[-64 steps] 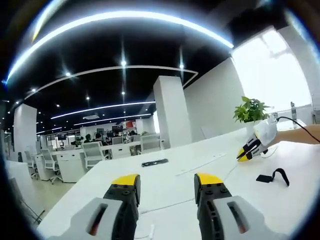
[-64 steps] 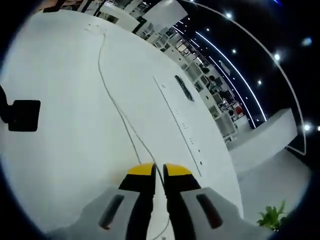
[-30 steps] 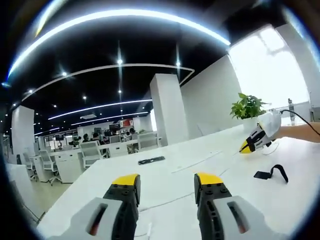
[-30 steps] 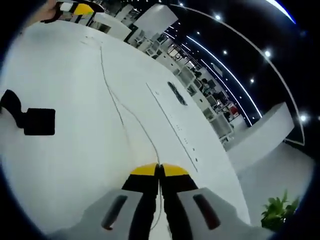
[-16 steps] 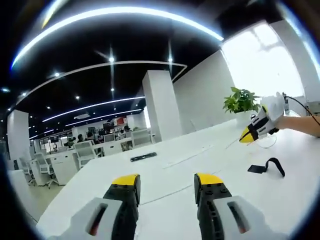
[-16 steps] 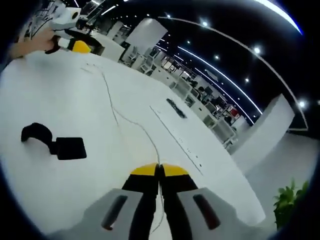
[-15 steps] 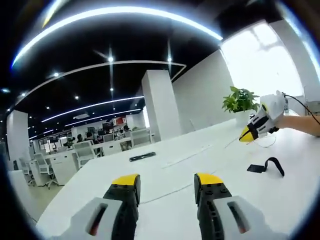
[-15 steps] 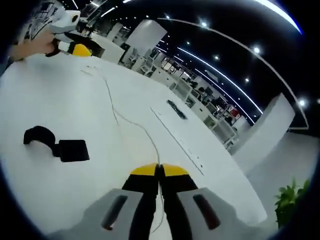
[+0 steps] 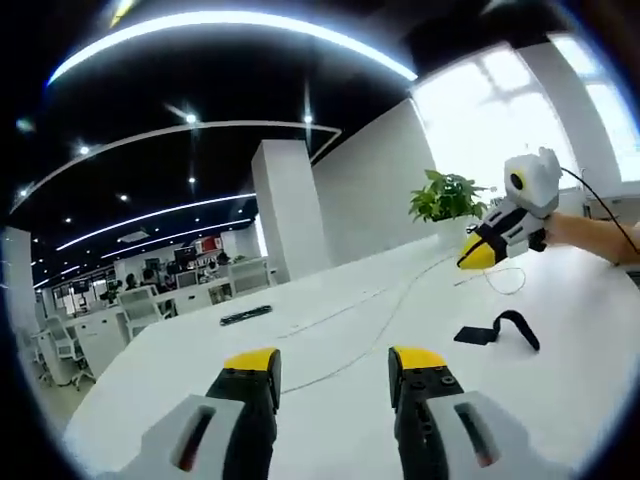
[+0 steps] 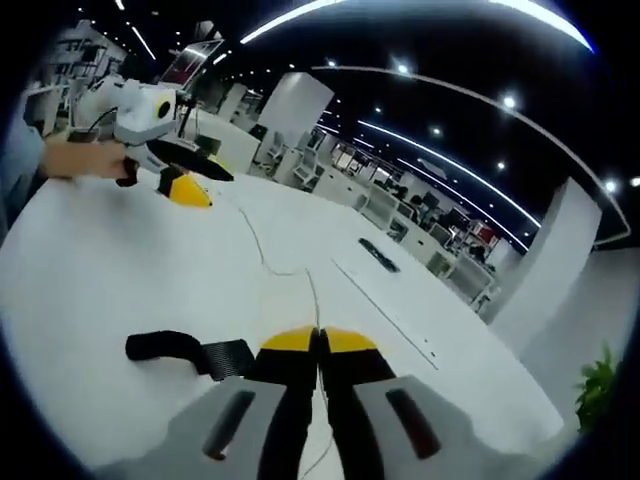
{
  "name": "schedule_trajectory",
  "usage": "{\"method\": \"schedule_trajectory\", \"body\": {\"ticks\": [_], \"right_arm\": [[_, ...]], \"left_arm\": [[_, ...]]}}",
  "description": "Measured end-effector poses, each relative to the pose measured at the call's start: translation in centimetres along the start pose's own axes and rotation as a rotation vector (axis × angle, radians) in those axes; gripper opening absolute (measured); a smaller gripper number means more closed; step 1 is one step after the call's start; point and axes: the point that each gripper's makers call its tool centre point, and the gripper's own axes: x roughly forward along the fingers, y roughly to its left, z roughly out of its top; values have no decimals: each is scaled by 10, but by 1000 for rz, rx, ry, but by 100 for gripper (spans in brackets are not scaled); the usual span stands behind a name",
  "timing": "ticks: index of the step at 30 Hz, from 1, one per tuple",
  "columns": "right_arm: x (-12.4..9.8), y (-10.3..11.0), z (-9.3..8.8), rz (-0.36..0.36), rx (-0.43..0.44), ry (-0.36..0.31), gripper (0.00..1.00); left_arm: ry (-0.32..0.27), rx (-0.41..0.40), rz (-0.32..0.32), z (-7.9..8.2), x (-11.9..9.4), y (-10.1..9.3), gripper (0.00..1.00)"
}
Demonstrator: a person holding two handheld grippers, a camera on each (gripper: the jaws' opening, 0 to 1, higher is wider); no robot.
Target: Peel open the Velcro strap on the desktop, arrange the wired earphones neatly onto it, and close the Velcro strap to secure them.
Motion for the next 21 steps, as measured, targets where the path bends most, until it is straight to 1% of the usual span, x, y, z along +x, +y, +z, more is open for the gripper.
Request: {"method": "schedule_trajectory", "body": {"ticks": [6,10,15,16,19,21], "right_arm": [[-1,15,13,33,5,-56,4],[1,22,18,65,16,-71,4],[1,25,24,86,9,-92,4],[1,25,25,90,13,-96,4],[2,27,26,101,15,-102,4],[1,27,27,106,18,-108,4]], "left_arm": [[10,16,-32,-4,5,-13,46],[21,25,-48,-9,10,-21,45],[25,50,-53,-11,19,-26,44],[20,53,-52,-12,19,-30,44],[12,55,-61,-9,27,-30,43],[6,66,-63,-10,30,-35,42]]}}
